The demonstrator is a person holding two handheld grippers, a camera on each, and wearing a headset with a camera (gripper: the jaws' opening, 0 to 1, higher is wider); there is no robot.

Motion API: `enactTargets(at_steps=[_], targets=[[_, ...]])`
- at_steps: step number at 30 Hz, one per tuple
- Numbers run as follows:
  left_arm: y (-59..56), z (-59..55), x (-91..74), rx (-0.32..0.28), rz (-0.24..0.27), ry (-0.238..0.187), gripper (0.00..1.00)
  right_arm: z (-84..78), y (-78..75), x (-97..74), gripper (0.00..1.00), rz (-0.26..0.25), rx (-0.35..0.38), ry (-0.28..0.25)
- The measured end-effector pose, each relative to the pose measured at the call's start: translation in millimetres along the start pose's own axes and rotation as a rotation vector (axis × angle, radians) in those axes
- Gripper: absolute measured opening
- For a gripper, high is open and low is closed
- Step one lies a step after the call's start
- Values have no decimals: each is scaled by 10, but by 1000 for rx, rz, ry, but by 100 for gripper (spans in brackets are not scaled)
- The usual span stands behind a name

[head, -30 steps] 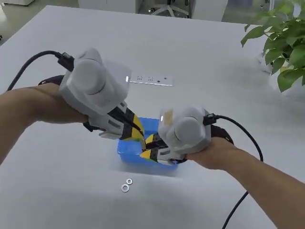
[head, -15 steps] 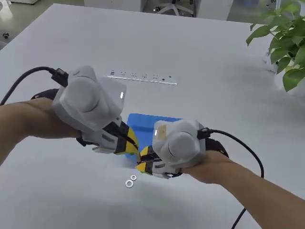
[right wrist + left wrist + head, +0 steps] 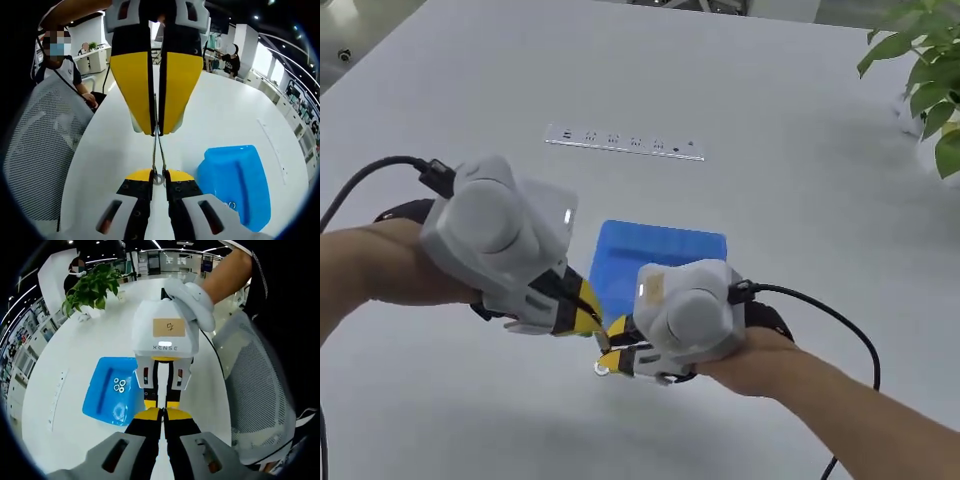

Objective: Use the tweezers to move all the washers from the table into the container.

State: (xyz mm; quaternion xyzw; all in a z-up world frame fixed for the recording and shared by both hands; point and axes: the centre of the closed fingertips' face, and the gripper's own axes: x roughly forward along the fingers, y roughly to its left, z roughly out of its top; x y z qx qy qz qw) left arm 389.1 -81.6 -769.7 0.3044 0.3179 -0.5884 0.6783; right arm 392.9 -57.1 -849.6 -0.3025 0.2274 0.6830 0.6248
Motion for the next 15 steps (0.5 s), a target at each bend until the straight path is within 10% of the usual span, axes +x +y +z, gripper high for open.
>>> enactTargets(at_steps=[15], targets=[[-57,-122,91,-19,-18,22,6,-70,80,140,12,33,25,-2]])
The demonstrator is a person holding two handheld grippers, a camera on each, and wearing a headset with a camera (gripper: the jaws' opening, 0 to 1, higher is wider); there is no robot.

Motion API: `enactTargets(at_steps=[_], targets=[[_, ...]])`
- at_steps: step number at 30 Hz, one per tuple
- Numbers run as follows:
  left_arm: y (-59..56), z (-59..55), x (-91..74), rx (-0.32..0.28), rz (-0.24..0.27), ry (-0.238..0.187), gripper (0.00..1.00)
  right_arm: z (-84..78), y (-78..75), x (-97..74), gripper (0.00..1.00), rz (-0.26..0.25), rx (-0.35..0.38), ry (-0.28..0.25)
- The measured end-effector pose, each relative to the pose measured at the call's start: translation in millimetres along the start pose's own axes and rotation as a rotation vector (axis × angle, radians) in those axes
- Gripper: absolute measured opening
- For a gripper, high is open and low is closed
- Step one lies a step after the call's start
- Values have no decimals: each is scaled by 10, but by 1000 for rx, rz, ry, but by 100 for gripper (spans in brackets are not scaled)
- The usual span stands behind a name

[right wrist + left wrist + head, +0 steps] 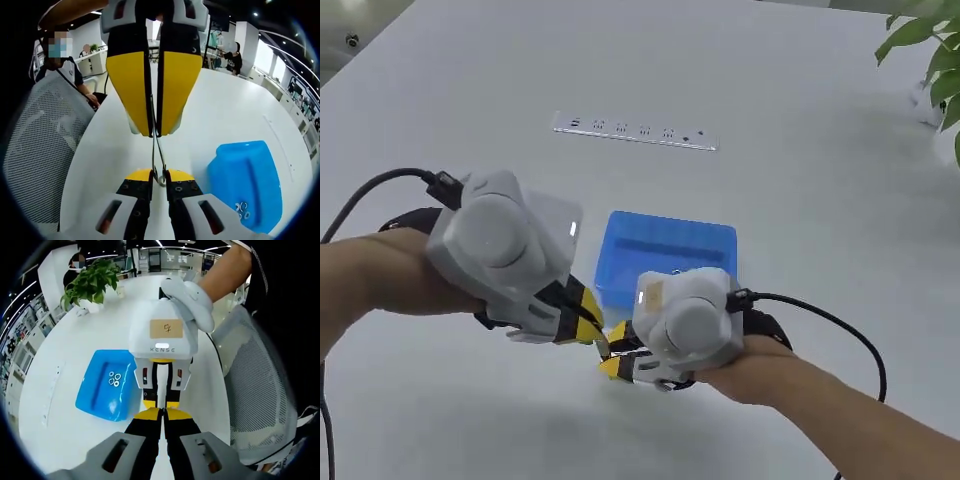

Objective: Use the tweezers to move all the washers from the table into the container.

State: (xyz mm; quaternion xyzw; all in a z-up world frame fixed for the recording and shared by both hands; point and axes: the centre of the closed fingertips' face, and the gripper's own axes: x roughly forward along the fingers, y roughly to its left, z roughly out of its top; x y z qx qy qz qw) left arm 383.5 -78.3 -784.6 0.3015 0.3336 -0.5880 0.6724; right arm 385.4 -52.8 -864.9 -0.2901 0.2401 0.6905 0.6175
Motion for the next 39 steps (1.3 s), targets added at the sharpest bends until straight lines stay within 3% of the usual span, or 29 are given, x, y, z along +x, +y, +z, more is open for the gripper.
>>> enactTargets(at_steps=[20,39], targets=[[38,-18,73,-18,0,-6,6,-53,-4,57,13,16,30,-1],[48,-67,99,-17,2,16,6,-78,-10,10,10,13,56,9]])
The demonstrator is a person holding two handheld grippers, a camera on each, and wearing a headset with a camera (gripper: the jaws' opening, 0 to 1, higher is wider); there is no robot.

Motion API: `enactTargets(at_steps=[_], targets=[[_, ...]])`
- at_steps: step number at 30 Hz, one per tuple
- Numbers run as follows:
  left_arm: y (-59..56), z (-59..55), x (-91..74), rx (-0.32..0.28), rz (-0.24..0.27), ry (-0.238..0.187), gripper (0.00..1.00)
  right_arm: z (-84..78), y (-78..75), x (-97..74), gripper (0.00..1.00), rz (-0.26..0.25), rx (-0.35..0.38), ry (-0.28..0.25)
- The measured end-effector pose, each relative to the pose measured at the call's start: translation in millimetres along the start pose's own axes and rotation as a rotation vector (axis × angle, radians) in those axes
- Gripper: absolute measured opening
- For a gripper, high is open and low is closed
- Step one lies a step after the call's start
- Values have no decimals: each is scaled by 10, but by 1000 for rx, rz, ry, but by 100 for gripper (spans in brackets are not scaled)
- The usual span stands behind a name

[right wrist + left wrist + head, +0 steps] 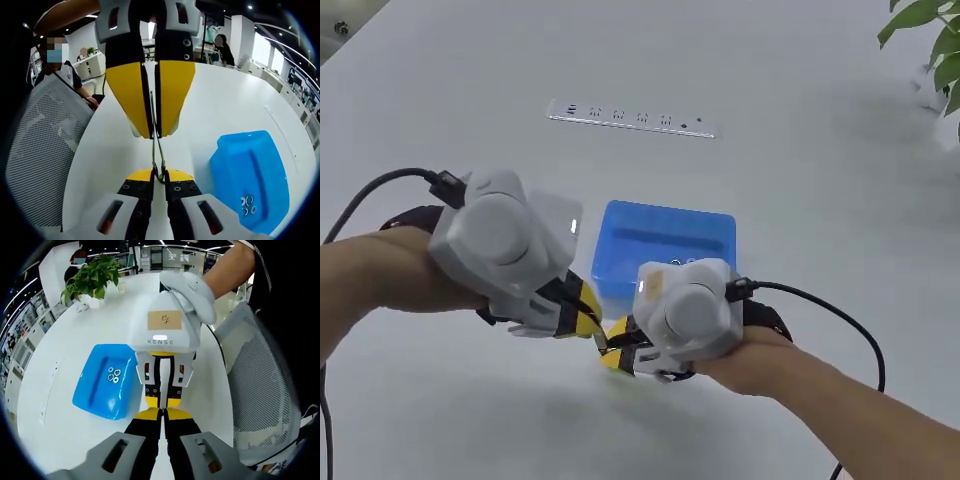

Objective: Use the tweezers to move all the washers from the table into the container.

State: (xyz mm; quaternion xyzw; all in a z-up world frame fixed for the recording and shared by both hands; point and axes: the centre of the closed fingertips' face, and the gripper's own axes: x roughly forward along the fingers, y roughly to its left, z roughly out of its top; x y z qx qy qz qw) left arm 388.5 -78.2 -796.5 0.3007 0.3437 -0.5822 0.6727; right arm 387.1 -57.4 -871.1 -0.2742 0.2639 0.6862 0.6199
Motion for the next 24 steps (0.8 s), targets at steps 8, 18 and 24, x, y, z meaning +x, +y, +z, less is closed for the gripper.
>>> enactTargets(at_steps=[8,18,24], targets=[[-4,13,11,3,-1,-1,6,-7,3,0,9,3,-1,2],[-19,70,-11,14,-6,-8,6,26,38,-35,9,10,-12,4],[-11,138,-75,24,1,-15,6,79,17,-103,9,0,-16,-6]])
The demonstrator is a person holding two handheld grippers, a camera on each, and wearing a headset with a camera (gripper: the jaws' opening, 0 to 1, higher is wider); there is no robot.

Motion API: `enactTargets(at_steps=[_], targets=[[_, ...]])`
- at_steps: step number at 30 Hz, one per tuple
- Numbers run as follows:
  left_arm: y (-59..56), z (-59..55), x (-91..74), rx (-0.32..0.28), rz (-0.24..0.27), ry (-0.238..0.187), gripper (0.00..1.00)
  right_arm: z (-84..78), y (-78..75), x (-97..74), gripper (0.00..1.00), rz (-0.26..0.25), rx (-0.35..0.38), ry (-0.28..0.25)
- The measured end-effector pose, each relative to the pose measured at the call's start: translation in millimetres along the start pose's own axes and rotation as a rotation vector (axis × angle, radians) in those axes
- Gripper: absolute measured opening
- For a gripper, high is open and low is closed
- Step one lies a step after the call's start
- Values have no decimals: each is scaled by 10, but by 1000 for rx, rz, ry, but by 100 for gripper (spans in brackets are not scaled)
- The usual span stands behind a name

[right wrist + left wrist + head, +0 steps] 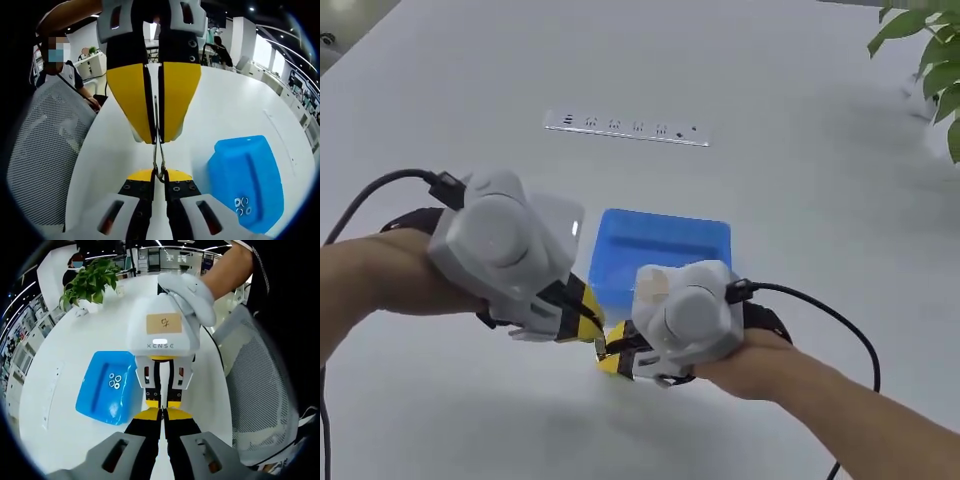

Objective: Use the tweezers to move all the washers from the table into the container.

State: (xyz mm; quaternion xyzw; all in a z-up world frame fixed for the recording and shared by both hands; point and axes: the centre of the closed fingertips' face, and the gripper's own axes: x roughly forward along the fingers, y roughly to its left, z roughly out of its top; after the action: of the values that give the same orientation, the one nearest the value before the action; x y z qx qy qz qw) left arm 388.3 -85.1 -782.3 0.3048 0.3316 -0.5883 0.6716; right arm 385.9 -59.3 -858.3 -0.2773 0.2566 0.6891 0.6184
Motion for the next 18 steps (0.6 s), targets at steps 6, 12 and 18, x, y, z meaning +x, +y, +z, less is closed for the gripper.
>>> enactTargets(at_steps=[6,12,18], targets=[[-8,44,-54,4,5,-3,6,45,6,-57,9,-6,-12,-3],[-8,95,-129,8,8,-8,6,111,2,-128,9,-13,-22,-6],[10,160,-221,15,14,-14,6,190,-21,-206,9,-21,-27,-14]])
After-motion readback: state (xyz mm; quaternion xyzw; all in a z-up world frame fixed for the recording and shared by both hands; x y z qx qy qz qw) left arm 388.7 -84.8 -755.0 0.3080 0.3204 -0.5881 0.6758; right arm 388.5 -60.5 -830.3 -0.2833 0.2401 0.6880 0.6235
